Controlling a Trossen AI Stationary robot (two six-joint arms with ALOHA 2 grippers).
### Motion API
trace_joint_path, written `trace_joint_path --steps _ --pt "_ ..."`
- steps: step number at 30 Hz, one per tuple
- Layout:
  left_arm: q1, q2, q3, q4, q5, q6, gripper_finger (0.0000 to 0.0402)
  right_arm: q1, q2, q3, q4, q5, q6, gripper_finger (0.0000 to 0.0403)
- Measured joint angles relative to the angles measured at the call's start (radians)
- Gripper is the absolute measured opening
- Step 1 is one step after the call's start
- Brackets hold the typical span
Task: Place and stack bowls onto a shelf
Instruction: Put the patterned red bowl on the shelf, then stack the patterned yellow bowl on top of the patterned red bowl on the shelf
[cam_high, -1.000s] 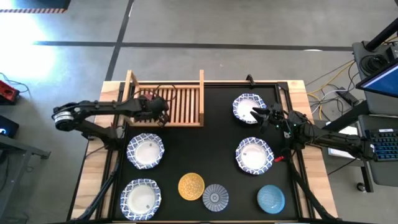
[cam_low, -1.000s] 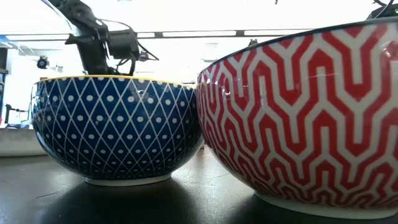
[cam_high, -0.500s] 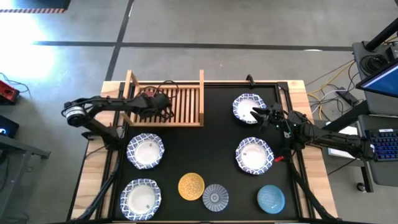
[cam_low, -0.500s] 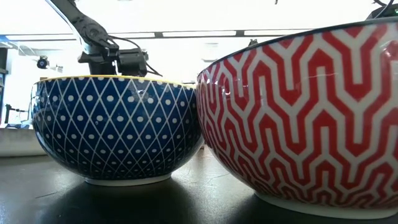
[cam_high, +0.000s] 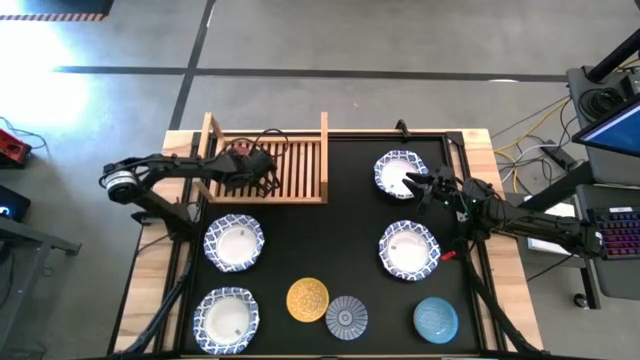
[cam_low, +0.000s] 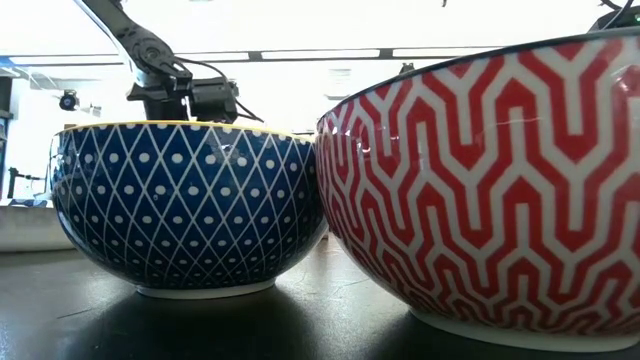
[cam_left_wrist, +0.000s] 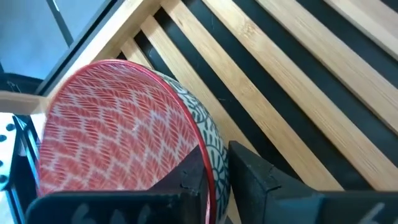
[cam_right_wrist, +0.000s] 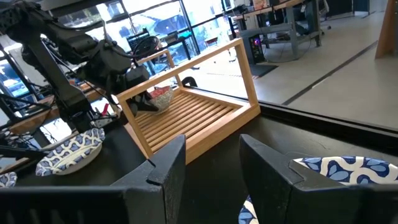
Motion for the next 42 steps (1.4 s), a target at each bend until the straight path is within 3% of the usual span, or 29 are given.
trace_joint_path --steps 13,20,23,26,33,38,42 --pt "0.0 -0.007 0.02 -0.037 -0.021 0.032 0.0173 0.0 0.0 0.0 0.0 0.0 0.0 0.0139" --pt "-0.006 -0.056 0.056 -0.13 -0.008 0.026 0.0207 0.0 0.0 0.0 0.0 0.0 0.0 0.0139" --pt "-0.037 -0.102 0.058 -0.15 0.081 -0.01 0.0212 0.0 0.0 0.0 0.0 0.0 0.0 0.0139" --pt "-0.112 -0.158 0.052 -0.12 0.157 -0.042 0.0212 0.0 0.0 0.0 0.0 0.0 0.0 0.0139" --pt "-0.402 -0.27 0.052 0.019 0.167 -0.165 0.0213 0.0 0.0 0.0 0.0 0.0 0.0 0.0139" --pt "-0.627 -0.269 0.052 0.162 0.165 -0.265 0.0213 0.0 0.0 0.0 0.0 0.0 0.0 0.0139" --pt "-0.733 -0.225 0.052 0.173 0.167 -0.386 0.0213 0.0 0.0 0.0 0.0 0.0 0.0 0.0139"
